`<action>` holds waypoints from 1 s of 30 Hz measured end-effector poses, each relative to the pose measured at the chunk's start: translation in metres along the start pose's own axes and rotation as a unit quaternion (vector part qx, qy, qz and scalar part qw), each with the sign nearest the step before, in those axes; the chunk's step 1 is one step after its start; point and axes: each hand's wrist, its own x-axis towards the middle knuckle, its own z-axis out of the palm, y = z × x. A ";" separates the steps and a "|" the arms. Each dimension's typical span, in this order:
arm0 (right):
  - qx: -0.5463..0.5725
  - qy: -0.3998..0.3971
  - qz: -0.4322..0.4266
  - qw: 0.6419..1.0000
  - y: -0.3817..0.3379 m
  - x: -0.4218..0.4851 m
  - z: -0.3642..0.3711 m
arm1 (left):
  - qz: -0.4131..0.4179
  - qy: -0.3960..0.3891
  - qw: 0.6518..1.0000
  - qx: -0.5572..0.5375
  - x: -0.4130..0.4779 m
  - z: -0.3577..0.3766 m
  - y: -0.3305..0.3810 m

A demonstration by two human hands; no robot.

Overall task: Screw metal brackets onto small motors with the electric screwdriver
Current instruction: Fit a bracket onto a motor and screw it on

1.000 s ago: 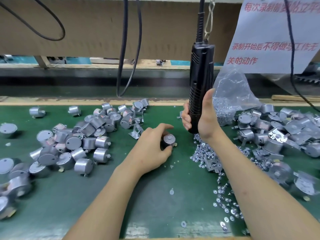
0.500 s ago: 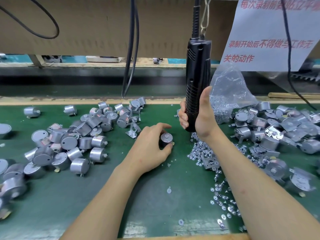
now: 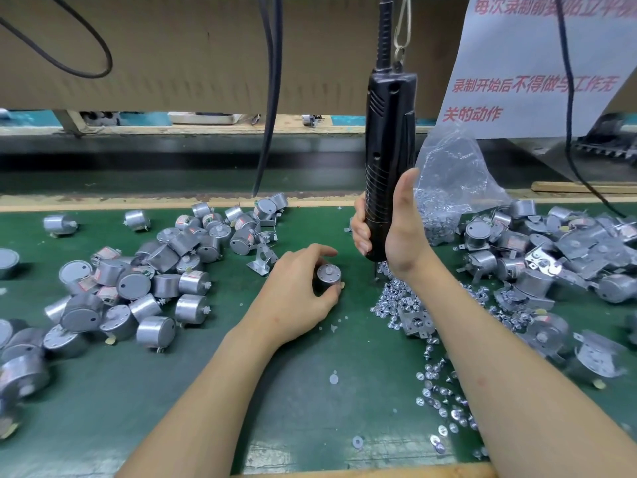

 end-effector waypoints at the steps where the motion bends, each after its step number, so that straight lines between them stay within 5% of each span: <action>1: -0.003 0.001 0.000 1.000 0.000 0.000 0.000 | 0.000 0.000 1.000 0.000 0.000 0.000 0.000; 30: -0.012 0.011 -0.002 1.000 0.001 -0.001 -0.003 | 0.000 -0.002 1.000 0.006 0.000 -0.001 0.001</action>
